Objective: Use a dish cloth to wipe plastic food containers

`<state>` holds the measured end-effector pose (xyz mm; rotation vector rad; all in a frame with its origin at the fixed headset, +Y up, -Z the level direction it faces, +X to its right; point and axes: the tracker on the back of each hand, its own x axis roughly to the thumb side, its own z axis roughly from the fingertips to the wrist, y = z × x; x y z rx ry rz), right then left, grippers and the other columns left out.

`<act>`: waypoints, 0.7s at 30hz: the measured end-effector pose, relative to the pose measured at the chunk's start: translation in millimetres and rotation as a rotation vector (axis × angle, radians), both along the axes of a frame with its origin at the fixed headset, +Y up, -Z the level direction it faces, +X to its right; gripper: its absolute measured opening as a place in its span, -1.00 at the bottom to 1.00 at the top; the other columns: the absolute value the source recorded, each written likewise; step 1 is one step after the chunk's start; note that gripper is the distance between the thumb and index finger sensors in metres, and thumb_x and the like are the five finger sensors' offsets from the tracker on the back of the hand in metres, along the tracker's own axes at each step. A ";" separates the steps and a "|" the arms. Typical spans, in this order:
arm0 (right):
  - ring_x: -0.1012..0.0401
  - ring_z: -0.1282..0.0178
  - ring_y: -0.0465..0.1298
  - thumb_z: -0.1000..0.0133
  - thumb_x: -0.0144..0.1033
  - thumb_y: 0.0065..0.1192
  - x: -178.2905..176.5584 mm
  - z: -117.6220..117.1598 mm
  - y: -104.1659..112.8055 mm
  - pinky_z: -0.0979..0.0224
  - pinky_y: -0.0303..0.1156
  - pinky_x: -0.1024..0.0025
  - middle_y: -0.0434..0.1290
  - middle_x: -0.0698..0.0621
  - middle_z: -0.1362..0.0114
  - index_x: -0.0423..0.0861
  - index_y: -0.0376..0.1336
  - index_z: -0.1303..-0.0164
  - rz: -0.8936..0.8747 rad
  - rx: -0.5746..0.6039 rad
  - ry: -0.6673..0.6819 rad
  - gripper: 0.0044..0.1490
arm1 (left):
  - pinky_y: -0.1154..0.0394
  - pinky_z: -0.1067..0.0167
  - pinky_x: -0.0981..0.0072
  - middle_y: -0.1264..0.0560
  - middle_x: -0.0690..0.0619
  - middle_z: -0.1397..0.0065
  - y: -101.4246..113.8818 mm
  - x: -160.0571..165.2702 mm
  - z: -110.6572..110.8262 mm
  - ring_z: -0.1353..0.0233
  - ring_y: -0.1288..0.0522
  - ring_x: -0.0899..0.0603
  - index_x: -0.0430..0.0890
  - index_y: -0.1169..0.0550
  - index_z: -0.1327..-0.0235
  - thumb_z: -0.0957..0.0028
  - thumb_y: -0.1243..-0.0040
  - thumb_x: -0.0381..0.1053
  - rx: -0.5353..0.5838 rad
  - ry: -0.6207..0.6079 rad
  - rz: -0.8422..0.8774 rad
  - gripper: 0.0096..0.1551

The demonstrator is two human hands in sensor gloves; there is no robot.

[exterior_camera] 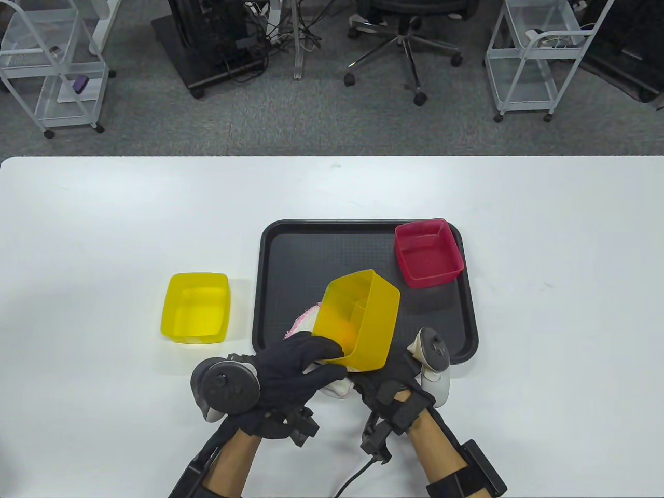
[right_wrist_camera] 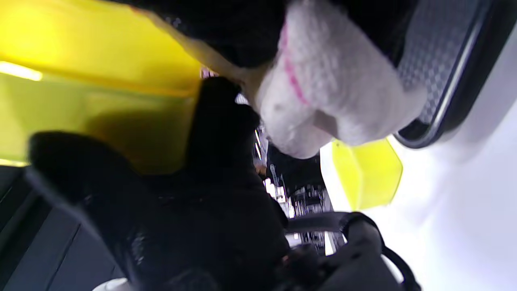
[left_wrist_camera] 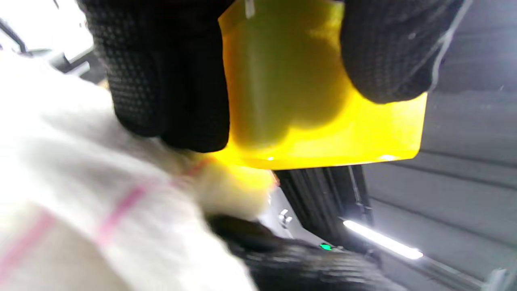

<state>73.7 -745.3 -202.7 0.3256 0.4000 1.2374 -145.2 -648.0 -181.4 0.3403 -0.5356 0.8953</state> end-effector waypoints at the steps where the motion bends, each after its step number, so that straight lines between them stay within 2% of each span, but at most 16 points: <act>1: -0.26 -0.40 0.40 -0.10 -0.60 0.17 -0.4 1.6 0.9 -0.29 0.46 -0.13 0.25 -0.33 -0.52 -0.26 0.07 -0.46 -0.012 -0.006 0.000 -0.31 | -0.76 -0.18 0.19 -0.73 0.21 -0.11 -0.3 -1.0 0.6 -0.18 -0.74 -0.18 0.16 -0.73 0.09 0.05 -0.31 0.38 0.021 0.054 -0.028 -0.56; 7: -0.31 -0.35 0.39 -0.11 -0.57 0.17 0.6 7.4 10.4 -0.24 0.51 -0.09 0.18 -0.45 -0.48 -0.32 -0.02 -0.48 -0.062 -0.048 0.029 -0.26 | -0.76 -0.14 0.18 -0.74 0.18 -0.10 0.9 -4.3 0.2 -0.15 -0.75 -0.20 0.14 -0.73 0.07 0.02 -0.31 0.34 0.112 0.168 -0.212 -0.58; 11: -0.30 -0.37 0.36 -0.12 -0.56 0.15 13.2 3.3 20.0 -0.26 0.49 -0.09 0.16 -0.41 -0.51 -0.28 -0.02 -0.49 -0.077 -0.003 -0.086 -0.27 | -0.78 -0.09 0.17 -0.75 0.16 -0.07 1.6 -4.9 -0.6 -0.10 -0.76 -0.21 0.11 -0.75 0.09 0.02 -0.32 0.33 0.107 0.211 -0.245 -0.58; 14: -0.30 -0.41 0.33 -0.12 -0.57 0.13 22.2 -2.4 21.3 -0.30 0.46 -0.10 0.12 -0.38 -0.55 -0.25 -0.04 -0.50 -0.123 0.028 -0.211 -0.27 | -0.78 -0.06 0.17 -0.75 0.16 -0.04 -0.4 -2.0 -2.8 -0.08 -0.77 -0.21 0.11 -0.75 0.11 0.02 -0.32 0.32 0.039 0.166 -0.221 -0.59; 16: -0.29 -0.45 0.27 -0.14 -0.56 0.11 25.9 -7.7 18.1 -0.35 0.42 -0.11 0.06 -0.34 -0.58 -0.22 -0.07 -0.51 -0.150 0.050 -0.266 -0.26 | -0.78 -0.07 0.17 -0.76 0.17 -0.04 -0.6 3.3 -2.4 -0.08 -0.77 -0.21 0.11 -0.76 0.11 0.02 -0.32 0.32 0.008 0.083 -0.199 -0.59; 18: -0.28 -0.48 0.23 -0.15 -0.56 0.09 28.4 -14.1 13.7 -0.38 0.38 -0.12 0.03 -0.30 -0.60 -0.17 -0.09 -0.52 -0.146 0.059 -0.341 -0.26 | -0.79 -0.07 0.17 -0.76 0.17 -0.04 0.8 11.7 1.0 -0.08 -0.77 -0.21 0.11 -0.76 0.12 0.03 -0.33 0.32 0.014 0.025 -0.195 -0.59; 21: -0.31 -0.45 0.26 -0.14 -0.57 0.11 26.5 -16.2 9.3 -0.36 0.40 -0.13 0.05 -0.33 -0.59 -0.20 -0.09 -0.51 -0.092 0.013 -0.342 -0.25 | -0.79 -0.07 0.19 -0.76 0.18 -0.03 0.3 19.1 4.1 -0.08 -0.78 -0.20 0.12 -0.77 0.13 0.03 -0.33 0.33 0.008 -0.012 -0.175 -0.59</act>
